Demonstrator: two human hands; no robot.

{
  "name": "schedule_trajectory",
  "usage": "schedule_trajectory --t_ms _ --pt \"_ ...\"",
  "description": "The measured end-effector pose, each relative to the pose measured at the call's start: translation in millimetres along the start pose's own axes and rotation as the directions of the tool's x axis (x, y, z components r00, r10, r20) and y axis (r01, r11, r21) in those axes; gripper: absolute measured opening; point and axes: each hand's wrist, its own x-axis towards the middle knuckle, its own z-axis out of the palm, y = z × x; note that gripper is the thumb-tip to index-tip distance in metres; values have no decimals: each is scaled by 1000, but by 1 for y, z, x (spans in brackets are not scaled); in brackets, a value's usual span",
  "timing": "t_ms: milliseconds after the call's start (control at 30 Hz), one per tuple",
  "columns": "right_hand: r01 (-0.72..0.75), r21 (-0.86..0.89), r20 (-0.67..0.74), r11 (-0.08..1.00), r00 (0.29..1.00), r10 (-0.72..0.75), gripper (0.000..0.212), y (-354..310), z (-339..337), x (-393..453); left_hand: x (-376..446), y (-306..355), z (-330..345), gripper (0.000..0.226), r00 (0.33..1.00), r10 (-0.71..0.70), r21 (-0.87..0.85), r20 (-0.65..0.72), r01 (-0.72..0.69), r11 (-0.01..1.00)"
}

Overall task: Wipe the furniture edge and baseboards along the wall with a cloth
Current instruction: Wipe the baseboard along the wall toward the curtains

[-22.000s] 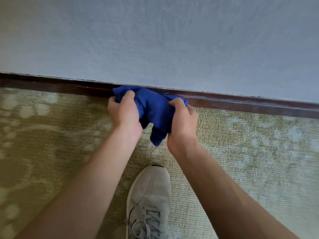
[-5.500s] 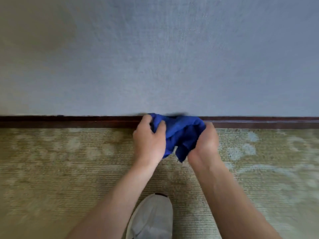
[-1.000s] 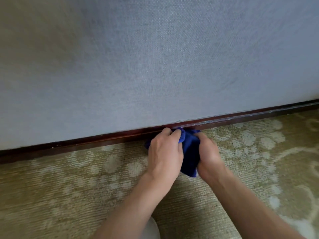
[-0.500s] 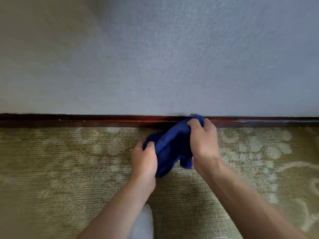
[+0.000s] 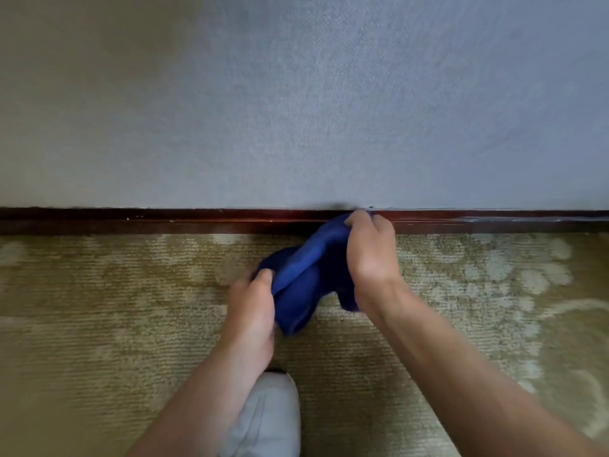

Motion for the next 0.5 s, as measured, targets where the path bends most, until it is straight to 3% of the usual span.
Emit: schedule_trajectory --t_ms 67,133,200,267,333,400,500 --pt "-34 26 -194 999 980 38 36 2 -29 23 -11 -3 22 18 989 52 -41 138 -47 998" --pt "-102 45 -275 994 955 111 39 0 -47 37 -24 -3 45 14 966 84 33 246 -95 995" --pt "-134 66 -289 989 946 147 38 -2 -42 40 -29 -3 51 15 967 90 83 238 -112 990" --pt "-99 38 -254 994 961 106 37 -3 -20 26 -24 3 35 15 985 98 59 143 -107 992" --pt "-38 15 -137 999 990 40 34 -3 11 2 -14 12 4 16 993 113 5 10 -114 994" --pt "-47 41 99 998 994 43 33 -2 39 -20 -6 18 -31 24 987 150 -22 -50 -152 988" --pt "-153 140 500 978 863 64 20 -6 39 -23 -17 22 -61 35 979 200 -44 -48 -202 978"
